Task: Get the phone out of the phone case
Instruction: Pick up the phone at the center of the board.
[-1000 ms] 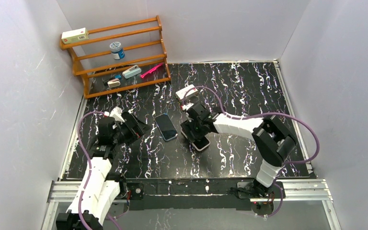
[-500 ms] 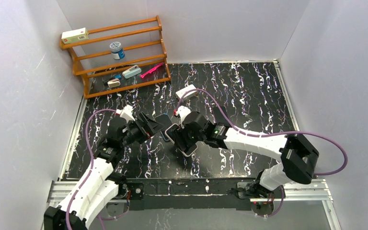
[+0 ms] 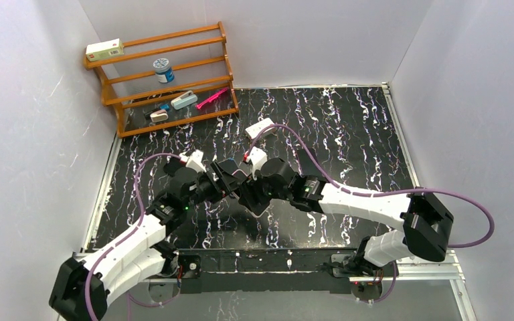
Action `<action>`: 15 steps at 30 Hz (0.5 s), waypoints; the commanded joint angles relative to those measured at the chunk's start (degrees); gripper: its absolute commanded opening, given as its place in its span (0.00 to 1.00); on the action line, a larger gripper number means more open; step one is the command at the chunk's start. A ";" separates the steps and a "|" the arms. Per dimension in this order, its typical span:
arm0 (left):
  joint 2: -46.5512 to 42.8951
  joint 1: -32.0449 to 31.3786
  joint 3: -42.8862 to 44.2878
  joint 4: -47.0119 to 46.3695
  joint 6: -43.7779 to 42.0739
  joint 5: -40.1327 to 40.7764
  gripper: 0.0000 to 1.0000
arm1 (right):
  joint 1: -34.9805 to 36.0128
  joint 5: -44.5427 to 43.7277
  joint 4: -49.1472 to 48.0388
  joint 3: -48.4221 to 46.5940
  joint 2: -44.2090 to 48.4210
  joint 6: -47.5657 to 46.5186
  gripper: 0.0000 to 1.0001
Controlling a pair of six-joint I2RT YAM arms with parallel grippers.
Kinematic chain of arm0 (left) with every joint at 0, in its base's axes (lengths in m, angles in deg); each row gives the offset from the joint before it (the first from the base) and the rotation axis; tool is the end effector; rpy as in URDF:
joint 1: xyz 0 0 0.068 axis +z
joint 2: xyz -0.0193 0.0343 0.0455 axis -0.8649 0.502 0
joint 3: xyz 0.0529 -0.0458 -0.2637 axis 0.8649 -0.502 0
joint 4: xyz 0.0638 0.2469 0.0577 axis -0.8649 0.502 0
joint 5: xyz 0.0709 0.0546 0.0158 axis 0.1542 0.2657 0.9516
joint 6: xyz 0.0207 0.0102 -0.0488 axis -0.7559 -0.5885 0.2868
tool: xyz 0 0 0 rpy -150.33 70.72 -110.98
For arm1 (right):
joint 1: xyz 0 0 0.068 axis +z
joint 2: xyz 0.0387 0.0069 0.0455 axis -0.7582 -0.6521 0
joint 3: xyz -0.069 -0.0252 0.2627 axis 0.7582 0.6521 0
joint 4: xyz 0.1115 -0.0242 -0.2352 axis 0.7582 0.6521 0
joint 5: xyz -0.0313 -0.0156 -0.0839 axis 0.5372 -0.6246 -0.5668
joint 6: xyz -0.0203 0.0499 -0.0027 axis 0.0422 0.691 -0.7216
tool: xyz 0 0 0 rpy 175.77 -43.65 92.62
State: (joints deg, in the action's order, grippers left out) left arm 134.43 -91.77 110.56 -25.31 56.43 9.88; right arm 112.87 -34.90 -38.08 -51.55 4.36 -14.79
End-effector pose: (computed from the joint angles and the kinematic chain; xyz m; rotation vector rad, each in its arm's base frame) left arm 0.1604 -0.1079 0.2299 -0.3478 2.0312 -1.2403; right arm 0.1433 0.2797 0.2614 -0.8231 2.0232 0.7079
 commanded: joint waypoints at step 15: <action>-2.94 -5.34 -4.42 -12.07 7.22 8.75 0.00 | 0.29 -2.62 -13.11 5.72 9.41 4.86 0.75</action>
State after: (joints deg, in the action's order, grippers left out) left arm 134.69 -97.19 107.33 -35.30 61.22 13.43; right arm 112.87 -34.72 -43.85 -46.57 8.80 -13.87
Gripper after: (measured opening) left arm 0.102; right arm 0.807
